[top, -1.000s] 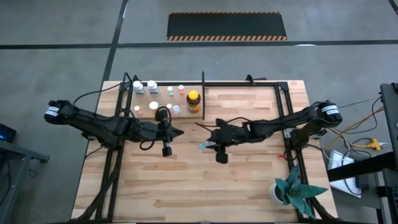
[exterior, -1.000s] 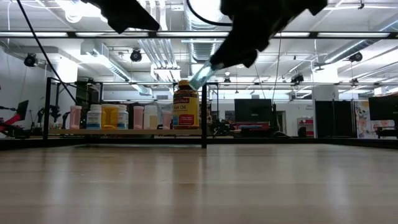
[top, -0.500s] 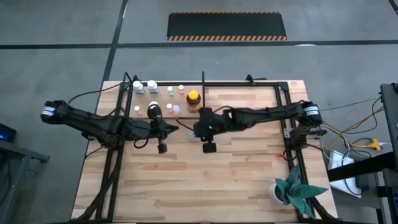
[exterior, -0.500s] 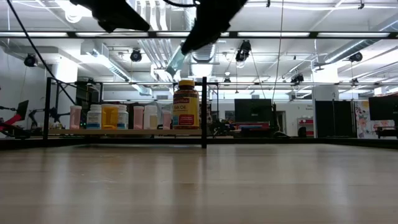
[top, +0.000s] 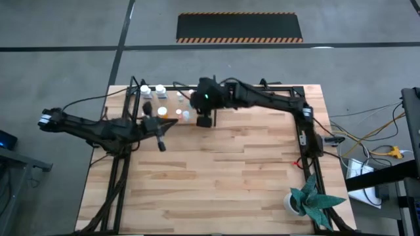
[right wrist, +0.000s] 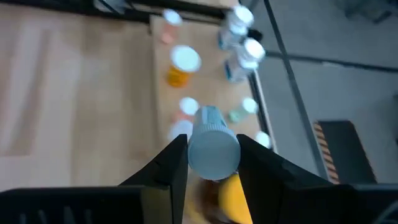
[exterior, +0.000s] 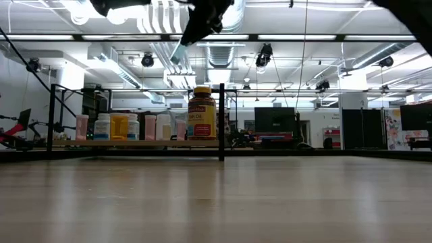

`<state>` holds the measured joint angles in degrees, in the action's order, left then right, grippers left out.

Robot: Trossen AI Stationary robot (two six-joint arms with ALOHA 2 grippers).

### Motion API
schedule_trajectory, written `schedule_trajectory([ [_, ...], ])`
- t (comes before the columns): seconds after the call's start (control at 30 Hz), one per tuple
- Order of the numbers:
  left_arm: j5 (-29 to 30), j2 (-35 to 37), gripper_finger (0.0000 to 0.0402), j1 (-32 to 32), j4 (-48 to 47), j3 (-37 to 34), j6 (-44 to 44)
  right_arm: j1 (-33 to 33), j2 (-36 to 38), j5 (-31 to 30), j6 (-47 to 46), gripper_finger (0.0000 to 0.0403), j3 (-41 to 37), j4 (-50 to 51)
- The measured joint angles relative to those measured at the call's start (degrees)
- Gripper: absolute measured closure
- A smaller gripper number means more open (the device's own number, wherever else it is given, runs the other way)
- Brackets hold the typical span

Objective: Pick and place medicine bottles onto shelf by color
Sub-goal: Put the blue pill bottle on the shelf

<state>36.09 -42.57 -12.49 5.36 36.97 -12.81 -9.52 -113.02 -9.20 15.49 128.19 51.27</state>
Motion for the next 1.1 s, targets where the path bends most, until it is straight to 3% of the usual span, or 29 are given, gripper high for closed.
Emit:
schedule_trajectory([
  [0.1,2.66,3.05,0.0402,0.0,0.18,-0.02,-0.08,-2.0,-4.45,0.04,1.07,0.0292,6.95,3.89],
  [0.7,3.08,7.1,0.0402,0.0,0.22,-2.91,-0.1,-7.67,-13.22,2.3,3.55,0.0288,4.71,-9.96],
  [0.97,3.11,7.0,0.0402,0.0,0.29,-3.52,-1.39,-7.63,-13.02,2.22,5.21,0.0291,4.62,-10.09],
  [1.1,3.18,5.78,0.0402,0.0,0.24,-3.96,-1.38,-6.42,-10.71,6.47,9.5,0.0289,5.11,-7.26],
])
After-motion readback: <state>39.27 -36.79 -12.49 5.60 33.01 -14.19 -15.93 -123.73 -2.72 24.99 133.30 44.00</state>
